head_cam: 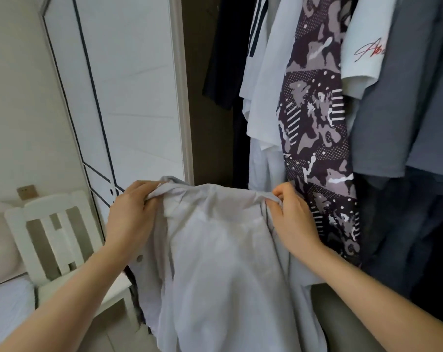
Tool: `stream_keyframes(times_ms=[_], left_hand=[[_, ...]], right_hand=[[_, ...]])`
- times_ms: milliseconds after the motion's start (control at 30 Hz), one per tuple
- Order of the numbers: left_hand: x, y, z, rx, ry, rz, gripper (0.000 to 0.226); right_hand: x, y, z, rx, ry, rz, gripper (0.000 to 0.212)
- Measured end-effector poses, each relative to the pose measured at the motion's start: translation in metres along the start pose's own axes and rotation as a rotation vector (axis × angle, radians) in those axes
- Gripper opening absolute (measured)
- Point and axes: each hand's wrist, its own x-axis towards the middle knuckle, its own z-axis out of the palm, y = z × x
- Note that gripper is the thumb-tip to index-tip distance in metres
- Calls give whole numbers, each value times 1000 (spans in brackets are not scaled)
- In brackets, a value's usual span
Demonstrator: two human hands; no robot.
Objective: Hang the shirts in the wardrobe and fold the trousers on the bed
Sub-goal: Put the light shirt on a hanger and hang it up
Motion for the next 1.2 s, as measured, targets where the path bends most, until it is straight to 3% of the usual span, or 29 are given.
stream_keyframes(times_ms=[100,367,700,900,967,1100,1200], left_hand=[[11,25,2,-155,54,-27,43],[61,75,2,-214,133,66,35],[135,68,8,-83,149,191,32],[198,64,-2,157,256,394,27],[217,65,-9,250,301,534,25],[252,66,-15,481,409,866,21],[277,60,-15,539,400,1031,20]], right_hand=[[5,4,-1,-45,-50,19,10],[33,-12,2,-244,-191,-51,6],[138,-137,-9,-164,-33,-297,17],[241,-201,-13,-239,97,-349,13],[276,-216,-13,-305,134,-370,13],[344,-233,-11,-571,200,-468,27],[382,-241,-8,-817,176,-524,28]])
